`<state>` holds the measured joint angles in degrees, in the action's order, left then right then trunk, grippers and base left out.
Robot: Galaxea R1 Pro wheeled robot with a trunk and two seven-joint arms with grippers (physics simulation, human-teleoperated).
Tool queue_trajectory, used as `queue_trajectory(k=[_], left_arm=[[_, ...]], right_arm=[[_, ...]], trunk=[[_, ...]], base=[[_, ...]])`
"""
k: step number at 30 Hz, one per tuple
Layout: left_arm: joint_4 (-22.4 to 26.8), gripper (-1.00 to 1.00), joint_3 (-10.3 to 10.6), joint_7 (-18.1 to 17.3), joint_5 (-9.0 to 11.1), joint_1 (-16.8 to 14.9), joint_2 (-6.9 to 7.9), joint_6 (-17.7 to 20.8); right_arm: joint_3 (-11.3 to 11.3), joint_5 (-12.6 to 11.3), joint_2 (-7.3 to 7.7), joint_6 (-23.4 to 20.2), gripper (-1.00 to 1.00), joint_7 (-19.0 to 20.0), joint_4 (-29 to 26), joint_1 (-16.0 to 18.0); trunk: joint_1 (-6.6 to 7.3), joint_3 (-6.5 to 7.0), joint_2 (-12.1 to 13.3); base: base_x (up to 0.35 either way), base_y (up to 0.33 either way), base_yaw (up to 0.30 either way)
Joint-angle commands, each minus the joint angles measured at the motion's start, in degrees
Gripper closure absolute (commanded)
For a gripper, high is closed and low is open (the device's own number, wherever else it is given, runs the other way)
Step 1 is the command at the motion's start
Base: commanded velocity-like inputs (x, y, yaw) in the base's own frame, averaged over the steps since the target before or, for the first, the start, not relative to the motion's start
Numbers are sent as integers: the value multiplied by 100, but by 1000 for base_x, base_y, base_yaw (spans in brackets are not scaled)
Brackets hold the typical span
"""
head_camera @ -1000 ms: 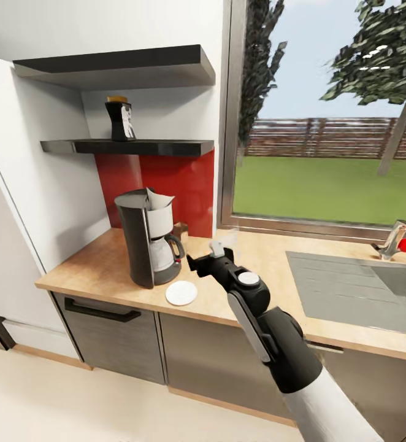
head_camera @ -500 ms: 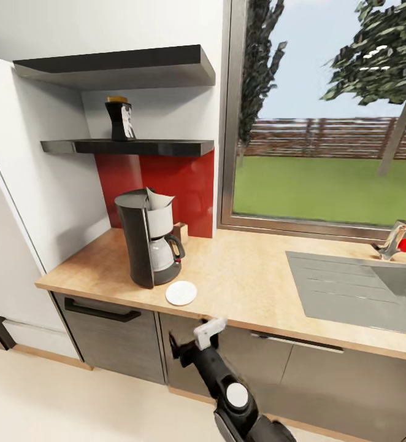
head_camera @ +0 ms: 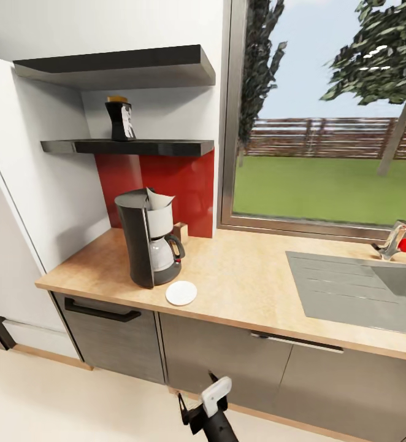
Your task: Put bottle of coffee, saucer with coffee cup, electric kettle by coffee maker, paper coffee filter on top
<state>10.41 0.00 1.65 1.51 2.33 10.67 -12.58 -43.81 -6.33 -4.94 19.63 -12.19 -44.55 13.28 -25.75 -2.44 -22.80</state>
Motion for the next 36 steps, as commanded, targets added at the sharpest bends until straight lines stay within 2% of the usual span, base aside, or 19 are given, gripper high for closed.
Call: queue_trajectory(k=[1,3,4,6,8,12,13,15,17,20,25,27,36], left_arm=[[13,-100,-2,10,16,4,-4,-13],[18,-100,-6,10,18,4,-9,-20],[19,-100,-7,10,19,4,-10,-21],[21,-100,-8,10,30,4,-16,-24],[19,-100,-10,10,37,4,-19,-25],[9,-100,-25,15,41,4,-36,-19],[8,-100,-25,16,41,4,-40,-17],[5,-100,-28,18,42,4,-72,-3],[-5,-100,-25,19,42,4,-142,9],[-35,-100,-15,19,25,4,-257,21],[-67,-100,-29,19,28,14,-334,19],[-72,-100,-28,19,31,19,-341,15],[-57,-100,-37,19,48,19,-348,16]], right_arm=[[-36,-289,-1,46,-100,-42,184,10],[-27,-868,-7,56,-100,-58,514,9],[-21,-1025,-7,53,-100,-61,592,9],[-3,-1620,-1,12,-100,-66,900,8],[20,-2065,19,-131,-100,-75,1251,8],[140,-2560,43,-659,-100,-118,2073,8],[188,-2615,45,-730,-100,-127,2187,8],[437,-2796,61,-925,-100,-145,2535,8],[665,-2889,120,-1058,-100,-151,2688,10],[794,-2929,176,-1367,-100,-152,2757,10],[848,-2942,299,-2113,-100,-147,2761,15],[853,-2938,335,-2269,-100,-140,2760,16],[850,-2927,387,-2375,-100,-118,2763,11]], trunk=[[-4,-11,-12],[-4,-11,-12],[-4,-11,-12],[-4,-11,-12],[-4,-11,-12],[-4,-11,-12],[-4,-11,-12],[-4,-11,-12],[-4,-11,-12],[-4,-11,-12],[-4,-11,-12],[-4,-11,-12],[-4,-11,-12]], base=[[0,0,0],[0,0,0],[0,0,0],[0,0,0],[0,0,0],[0,0,0],[0,0,0],[0,0,0],[0,0,0],[0,0,0],[0,0,-15],[0,0,-145],[0,0,-256]])
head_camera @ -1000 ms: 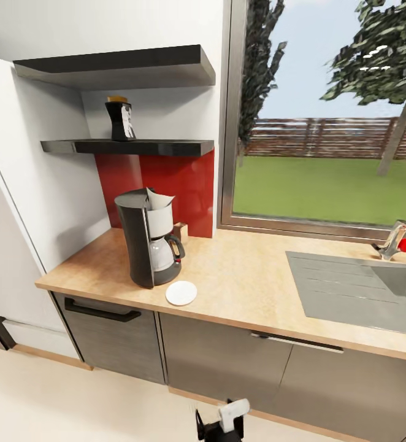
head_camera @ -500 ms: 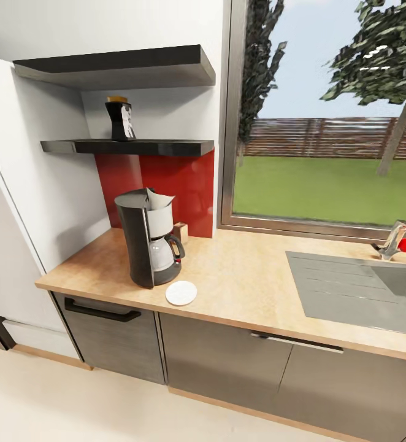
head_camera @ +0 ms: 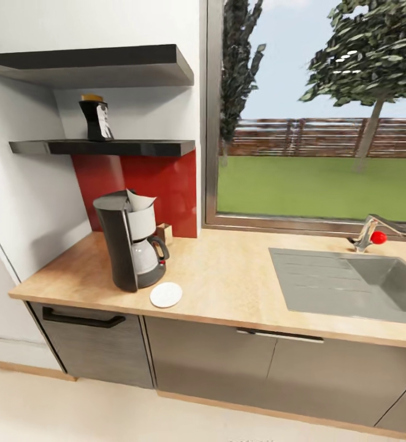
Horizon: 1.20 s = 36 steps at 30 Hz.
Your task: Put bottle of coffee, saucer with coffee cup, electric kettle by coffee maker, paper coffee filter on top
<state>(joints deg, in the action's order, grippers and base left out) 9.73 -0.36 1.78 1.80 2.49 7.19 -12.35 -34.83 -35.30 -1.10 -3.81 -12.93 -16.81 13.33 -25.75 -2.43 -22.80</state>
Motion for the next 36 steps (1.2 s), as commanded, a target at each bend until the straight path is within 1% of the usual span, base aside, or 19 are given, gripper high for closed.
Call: queue_trajectory(k=[1,6,18,21,25,27,30,36], left_arm=[[21,-100,0,6,20,1,0,-5],[51,-100,9,6,22,-2,-6,-4],[75,-100,25,10,13,-18,-10,12],[80,-100,26,14,13,-19,-14,18],[82,-100,27,15,13,-20,-16,22],[82,-100,27,15,13,-20,-16,22],[82,-100,27,15,13,-20,-16,19],[82,-100,27,15,13,-20,-16,18]], right_arm=[[-48,-29,4,-31,-100,-44,-10,8],[-49,-22,4,-31,-100,-43,-3,10],[-57,-12,38,-37,-100,-43,8,8],[-62,-8,49,-34,-100,-38,14,4],[-75,45,168,-25,-100,-7,19,6],[-76,102,191,-24,-100,18,19,4],[-83,237,210,-23,-100,69,19,7],[-80,281,213,-23,-100,196,19,8]], trunk=[[-4,-11,-12],[-4,-11,-12],[-4,-11,-12],[-4,-11,-12],[-4,-11,-12],[-4,-11,-12],[-4,-11,-12],[-4,-11,-12]], base=[[0,5,-275],[0,119,-276],[0,290,-266],[0,307,-87],[0,308,-23],[0,309,-7],[0,314,-2],[1,317,0]])
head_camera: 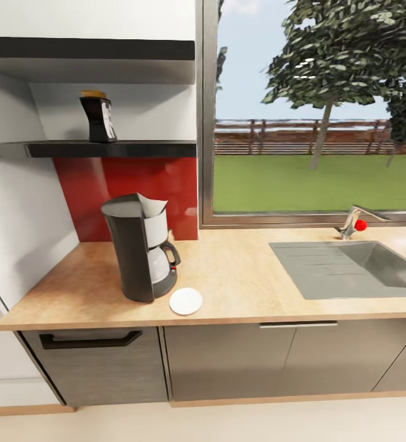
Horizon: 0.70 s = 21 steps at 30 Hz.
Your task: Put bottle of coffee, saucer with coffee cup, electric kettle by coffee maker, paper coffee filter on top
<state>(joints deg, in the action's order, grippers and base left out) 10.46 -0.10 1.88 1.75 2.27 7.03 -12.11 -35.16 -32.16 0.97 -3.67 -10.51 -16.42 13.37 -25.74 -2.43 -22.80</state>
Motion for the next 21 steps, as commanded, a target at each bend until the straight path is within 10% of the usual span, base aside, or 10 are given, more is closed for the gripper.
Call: queue_trajectory(k=[1,21], left_arm=[[9,-100,2,5,18,2,0,-7],[9,-100,2,5,18,2,-48,-24]], right_arm=[[-46,-33,5,-37,-100,-38,-21,4],[-27,-51,-9,-51,-100,-21,-29,1]], trunk=[[-4,-12,-12],[-4,-12,-12]], base=[[15,320,0],[51,323,0]])
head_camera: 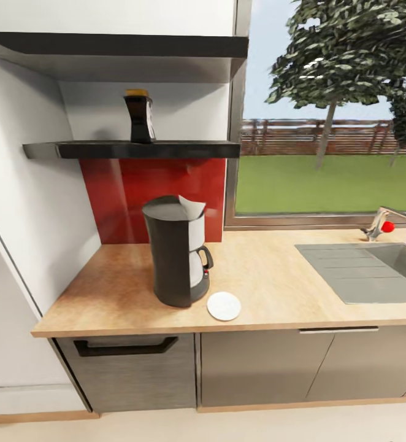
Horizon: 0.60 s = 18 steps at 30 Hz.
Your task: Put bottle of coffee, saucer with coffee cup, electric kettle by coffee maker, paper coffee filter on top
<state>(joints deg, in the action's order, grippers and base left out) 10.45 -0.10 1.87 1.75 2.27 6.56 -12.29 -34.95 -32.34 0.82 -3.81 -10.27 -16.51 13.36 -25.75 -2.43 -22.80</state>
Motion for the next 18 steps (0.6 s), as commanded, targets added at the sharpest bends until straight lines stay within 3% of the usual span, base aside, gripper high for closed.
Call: queue_trajectory(k=[1,10,18], left_arm=[[9,-100,1,6,18,2,-2,-8],[9,-100,1,0,13,2,-19,-36],[12,-100,10,-1,6,2,-23,-39]], right_arm=[[-48,-34,6,-35,-100,-45,-19,5],[-47,-31,6,-32,-100,-45,-23,5],[-47,-27,6,-32,-100,-45,-25,1]], trunk=[[-4,-11,-12],[-4,-3,-12],[-4,28,-12]], base=[[-36,166,-6],[-235,34,-28],[-49,1,-126]])
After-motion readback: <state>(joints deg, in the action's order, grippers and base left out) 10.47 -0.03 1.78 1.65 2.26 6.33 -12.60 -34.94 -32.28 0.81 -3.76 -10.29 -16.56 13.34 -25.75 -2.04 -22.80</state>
